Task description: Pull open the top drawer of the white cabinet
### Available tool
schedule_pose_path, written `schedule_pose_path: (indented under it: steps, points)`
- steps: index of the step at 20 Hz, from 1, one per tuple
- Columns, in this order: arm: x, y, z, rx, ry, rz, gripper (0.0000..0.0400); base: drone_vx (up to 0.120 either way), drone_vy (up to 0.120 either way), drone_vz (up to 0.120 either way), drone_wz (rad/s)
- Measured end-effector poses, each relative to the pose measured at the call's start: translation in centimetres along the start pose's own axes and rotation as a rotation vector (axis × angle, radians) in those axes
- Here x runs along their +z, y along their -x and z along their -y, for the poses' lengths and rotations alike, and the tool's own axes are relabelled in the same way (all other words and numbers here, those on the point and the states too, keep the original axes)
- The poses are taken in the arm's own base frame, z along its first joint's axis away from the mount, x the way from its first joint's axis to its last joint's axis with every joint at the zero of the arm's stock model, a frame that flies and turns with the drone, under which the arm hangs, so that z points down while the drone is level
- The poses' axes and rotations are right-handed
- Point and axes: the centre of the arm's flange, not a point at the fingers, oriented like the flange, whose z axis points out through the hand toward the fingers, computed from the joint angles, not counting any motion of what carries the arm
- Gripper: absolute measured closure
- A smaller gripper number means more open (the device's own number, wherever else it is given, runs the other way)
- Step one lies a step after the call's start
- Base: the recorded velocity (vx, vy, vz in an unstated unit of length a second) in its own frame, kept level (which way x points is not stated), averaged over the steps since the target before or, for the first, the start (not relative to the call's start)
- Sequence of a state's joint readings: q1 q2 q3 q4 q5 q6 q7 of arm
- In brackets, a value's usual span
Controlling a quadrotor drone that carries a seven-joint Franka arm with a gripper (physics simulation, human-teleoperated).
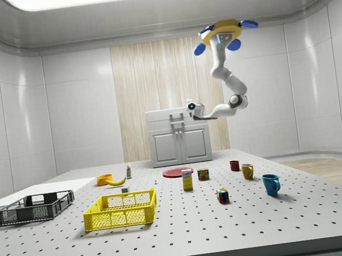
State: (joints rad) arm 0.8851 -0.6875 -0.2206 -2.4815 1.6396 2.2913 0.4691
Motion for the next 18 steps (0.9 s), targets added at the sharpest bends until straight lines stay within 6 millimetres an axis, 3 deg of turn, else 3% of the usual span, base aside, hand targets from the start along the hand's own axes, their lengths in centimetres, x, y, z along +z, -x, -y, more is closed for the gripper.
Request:
schedule_pose_path:
  steps: [16, 18]
  points:
    - [1.09, -0.07, -0.01, 0.000, 0.000, 0.000, 0.0095, 0.120, 0.000, 0.000, 0.000]
    - [1.17, -0.07, -0.01, 0.000, -0.001, 0.000, 0.0095, 0.040, 0.000, 0.000, 0.000]
